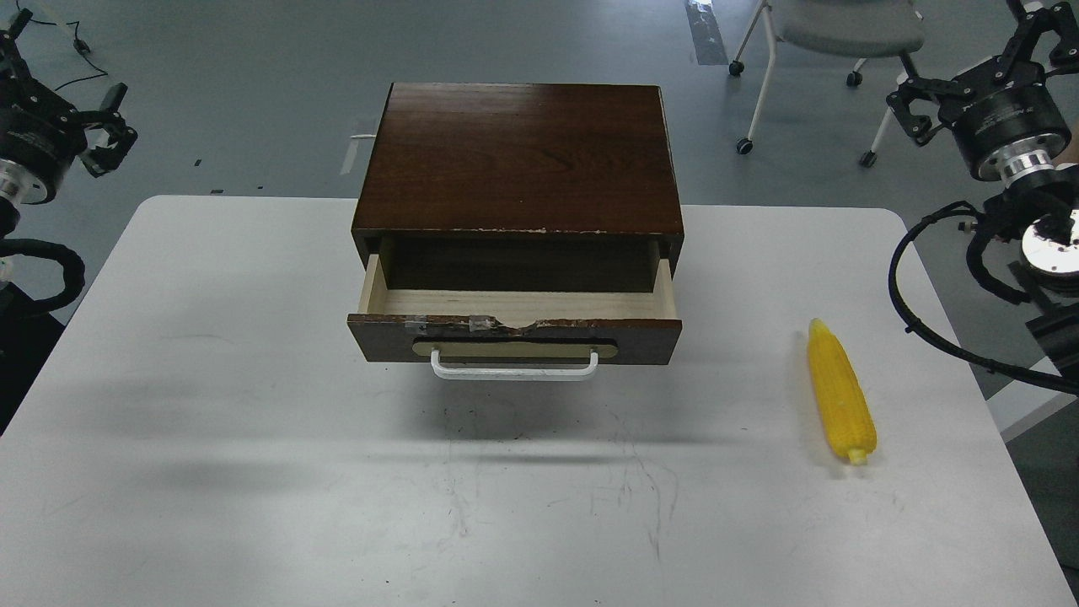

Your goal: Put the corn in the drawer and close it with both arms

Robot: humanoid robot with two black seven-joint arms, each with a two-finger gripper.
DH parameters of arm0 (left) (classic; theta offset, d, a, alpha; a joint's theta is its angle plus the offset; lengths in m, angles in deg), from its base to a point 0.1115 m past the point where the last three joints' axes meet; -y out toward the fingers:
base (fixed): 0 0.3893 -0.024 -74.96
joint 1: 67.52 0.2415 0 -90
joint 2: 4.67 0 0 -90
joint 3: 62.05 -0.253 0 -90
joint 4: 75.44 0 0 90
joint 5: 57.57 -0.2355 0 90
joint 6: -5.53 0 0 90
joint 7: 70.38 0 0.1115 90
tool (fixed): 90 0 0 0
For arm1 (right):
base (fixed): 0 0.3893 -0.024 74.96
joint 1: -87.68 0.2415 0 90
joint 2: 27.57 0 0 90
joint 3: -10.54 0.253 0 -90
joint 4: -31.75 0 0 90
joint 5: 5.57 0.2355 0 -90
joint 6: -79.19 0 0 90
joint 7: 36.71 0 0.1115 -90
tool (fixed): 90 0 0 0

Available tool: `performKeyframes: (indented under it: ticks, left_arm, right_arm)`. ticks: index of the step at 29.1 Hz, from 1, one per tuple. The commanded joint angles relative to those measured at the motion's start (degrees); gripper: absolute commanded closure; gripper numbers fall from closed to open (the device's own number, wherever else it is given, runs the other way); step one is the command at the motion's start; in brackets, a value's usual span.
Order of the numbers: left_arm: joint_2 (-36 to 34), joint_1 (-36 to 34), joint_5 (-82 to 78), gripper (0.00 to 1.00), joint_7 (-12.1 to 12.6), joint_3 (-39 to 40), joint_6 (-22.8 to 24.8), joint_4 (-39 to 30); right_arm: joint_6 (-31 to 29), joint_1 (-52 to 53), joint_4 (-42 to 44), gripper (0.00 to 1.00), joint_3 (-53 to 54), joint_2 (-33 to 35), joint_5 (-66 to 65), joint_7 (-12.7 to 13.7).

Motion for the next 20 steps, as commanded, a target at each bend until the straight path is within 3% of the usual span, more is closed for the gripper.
performKeyframes:
  ticks: [1,6,12,17,20]
  left_arm:
    - [0.1,-0.3,0.1,0.02,-0.1,0.1,0.0,0.1]
    - [0.7,0.0,0.2,0.02,-0.2,1.0,0.0,0.0]
    - [3.3,2.8,0.6,0.01,-0.2,2.2,0.0,0.0]
    - [4.5,4.0,0.7,0.02,-0.3,4.1,0.0,0.0]
    - [4.5,4.1,0.7,0.02,-0.3,4.1,0.0,0.0]
  right_arm:
    - [0.0,7.5,-0.6,0.00,-13.3,4.5,-1.9,-0.1]
    - [0.4,16.6,-7.0,0.00,-24.1,9.3,-14.4,-0.1]
    - [0.6,24.8,-18.7,0.00,-31.0,12.9,-40.8,0.6]
    - [0.3,25.6,-28.3,0.00,-37.6,13.8,-56.3,6.8]
    - [0.4,25.1,-33.0,0.00,-41.8,14.1,-60.8,7.3]
